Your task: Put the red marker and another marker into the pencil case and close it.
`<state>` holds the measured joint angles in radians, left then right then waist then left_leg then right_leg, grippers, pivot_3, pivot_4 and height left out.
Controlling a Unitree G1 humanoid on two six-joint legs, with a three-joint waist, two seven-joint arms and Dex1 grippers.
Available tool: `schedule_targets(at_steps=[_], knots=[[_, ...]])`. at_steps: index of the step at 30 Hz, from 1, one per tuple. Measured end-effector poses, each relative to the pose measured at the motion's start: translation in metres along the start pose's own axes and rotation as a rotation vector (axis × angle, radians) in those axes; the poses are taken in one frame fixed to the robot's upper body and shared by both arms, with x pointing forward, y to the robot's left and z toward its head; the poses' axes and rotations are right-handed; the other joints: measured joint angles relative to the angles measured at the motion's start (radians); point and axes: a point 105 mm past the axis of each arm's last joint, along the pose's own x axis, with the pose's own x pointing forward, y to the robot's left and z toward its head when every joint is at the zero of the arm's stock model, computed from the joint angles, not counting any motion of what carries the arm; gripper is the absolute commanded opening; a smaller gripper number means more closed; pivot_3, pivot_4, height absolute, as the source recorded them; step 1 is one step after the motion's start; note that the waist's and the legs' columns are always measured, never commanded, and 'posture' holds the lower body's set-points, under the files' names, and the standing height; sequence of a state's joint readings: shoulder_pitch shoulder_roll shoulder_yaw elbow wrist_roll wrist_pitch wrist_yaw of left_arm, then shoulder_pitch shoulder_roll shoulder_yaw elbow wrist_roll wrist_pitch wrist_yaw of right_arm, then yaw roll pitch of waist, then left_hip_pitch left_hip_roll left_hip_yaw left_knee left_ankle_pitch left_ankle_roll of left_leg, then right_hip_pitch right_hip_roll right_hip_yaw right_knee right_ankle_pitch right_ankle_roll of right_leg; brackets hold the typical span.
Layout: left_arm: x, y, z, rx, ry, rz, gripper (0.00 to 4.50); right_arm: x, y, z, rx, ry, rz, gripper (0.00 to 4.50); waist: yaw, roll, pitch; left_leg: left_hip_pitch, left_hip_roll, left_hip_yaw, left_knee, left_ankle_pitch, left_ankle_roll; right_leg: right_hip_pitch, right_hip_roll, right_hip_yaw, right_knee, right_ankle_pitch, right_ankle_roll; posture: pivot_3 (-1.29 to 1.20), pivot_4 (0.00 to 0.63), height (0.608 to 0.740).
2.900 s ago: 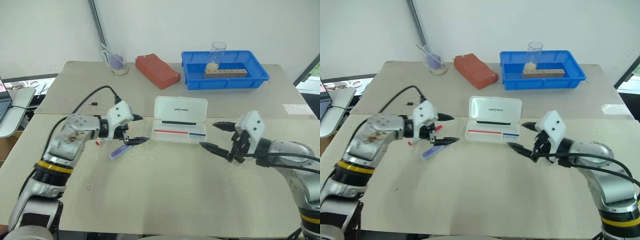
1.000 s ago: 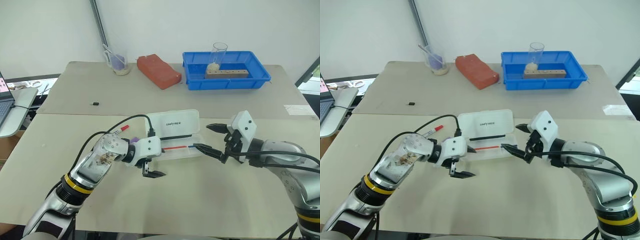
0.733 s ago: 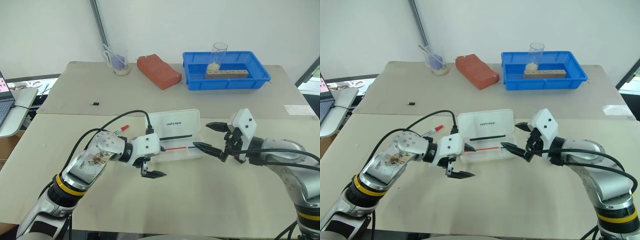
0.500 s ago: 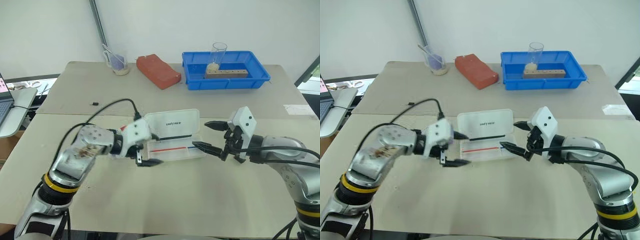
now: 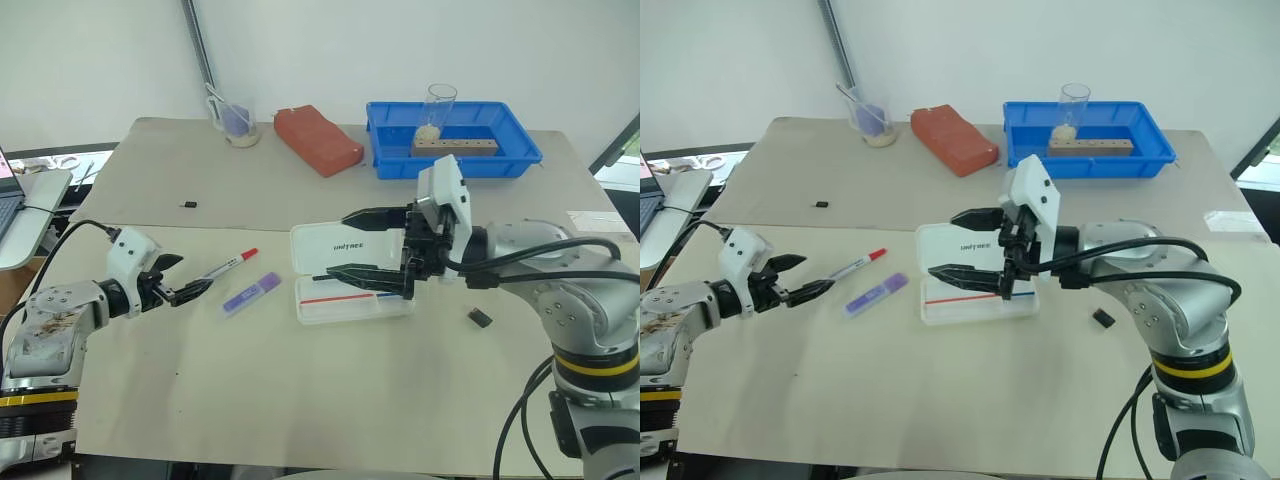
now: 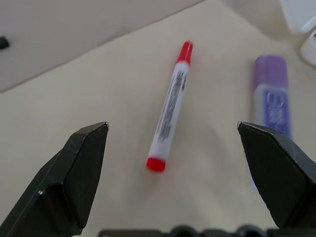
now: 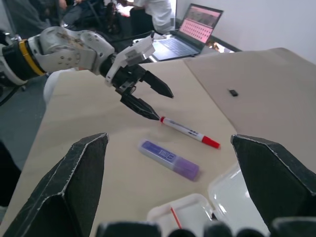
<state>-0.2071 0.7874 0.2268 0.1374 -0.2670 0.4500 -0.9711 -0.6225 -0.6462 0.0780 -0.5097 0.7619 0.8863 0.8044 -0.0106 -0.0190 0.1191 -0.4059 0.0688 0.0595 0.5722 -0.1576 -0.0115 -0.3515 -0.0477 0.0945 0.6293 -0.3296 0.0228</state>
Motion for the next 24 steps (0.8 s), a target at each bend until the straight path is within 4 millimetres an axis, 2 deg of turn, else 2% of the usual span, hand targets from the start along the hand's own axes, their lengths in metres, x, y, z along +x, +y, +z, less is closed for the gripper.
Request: schedule_targets(at_steps=[3, 6, 13, 19, 21, 24], knots=[[0.010, 0.004, -0.012, -0.017, 0.025, -0.034, 4.46, 0.006, -0.001, -0.008, 0.016, 0.023, 0.014, 4.39, 0.002, -0.001, 0.000, -0.001, 0.001, 0.001, 0.000, 0.000, 0.000, -0.001, 0.001, -0.001, 0.000, 0.001, -0.001, 0.00, 0.150, 0.740], [0.019, 0.008, -0.011, -0.025, 0.022, -0.054, 3.64, 0.009, -0.001, -0.012, 0.010, 0.035, 0.023, 4.39, 0.000, -0.001, -0.001, -0.001, 0.001, 0.001, 0.000, 0.000, 0.001, -0.002, 0.003, -0.001, 0.002, 0.001, -0.002, 0.00, 0.150, 0.740], [0.026, 0.014, -0.020, -0.029, 0.031, -0.072, 0.22, 0.008, -0.004, -0.013, -0.002, 0.039, 0.012, 4.39, -0.007, -0.001, -0.002, 0.000, 0.001, 0.001, 0.000, 0.001, 0.001, -0.001, 0.006, -0.001, 0.010, 0.001, -0.003, 0.00, 0.150, 0.740], [0.025, 0.014, -0.019, -0.022, 0.021, -0.072, 0.14, 0.007, -0.005, -0.013, -0.006, 0.044, 0.005, 4.39, -0.007, -0.001, -0.002, 0.000, 0.001, 0.002, 0.000, 0.001, 0.001, -0.002, 0.006, -0.001, 0.012, 0.001, -0.003, 0.00, 0.150, 0.740], [0.022, 0.017, -0.010, -0.022, -0.014, -0.042, 0.14, 0.005, -0.006, -0.013, -0.010, 0.048, -0.005, 4.39, -0.004, -0.001, -0.002, 0.000, 0.001, 0.001, 0.000, 0.001, 0.001, -0.002, 0.005, -0.001, 0.012, 0.001, -0.003, 0.00, 0.150, 0.740], [0.015, 0.016, 0.032, 0.019, -0.140, -0.016, 0.14, -0.004, -0.011, -0.020, -0.010, 0.080, -0.040, 4.39, 0.002, -0.003, -0.002, -0.001, 0.002, 0.001, 0.001, 0.001, 0.001, -0.002, 0.005, -0.003, 0.011, 0.000, -0.002, 0.00, 0.150, 0.740]])
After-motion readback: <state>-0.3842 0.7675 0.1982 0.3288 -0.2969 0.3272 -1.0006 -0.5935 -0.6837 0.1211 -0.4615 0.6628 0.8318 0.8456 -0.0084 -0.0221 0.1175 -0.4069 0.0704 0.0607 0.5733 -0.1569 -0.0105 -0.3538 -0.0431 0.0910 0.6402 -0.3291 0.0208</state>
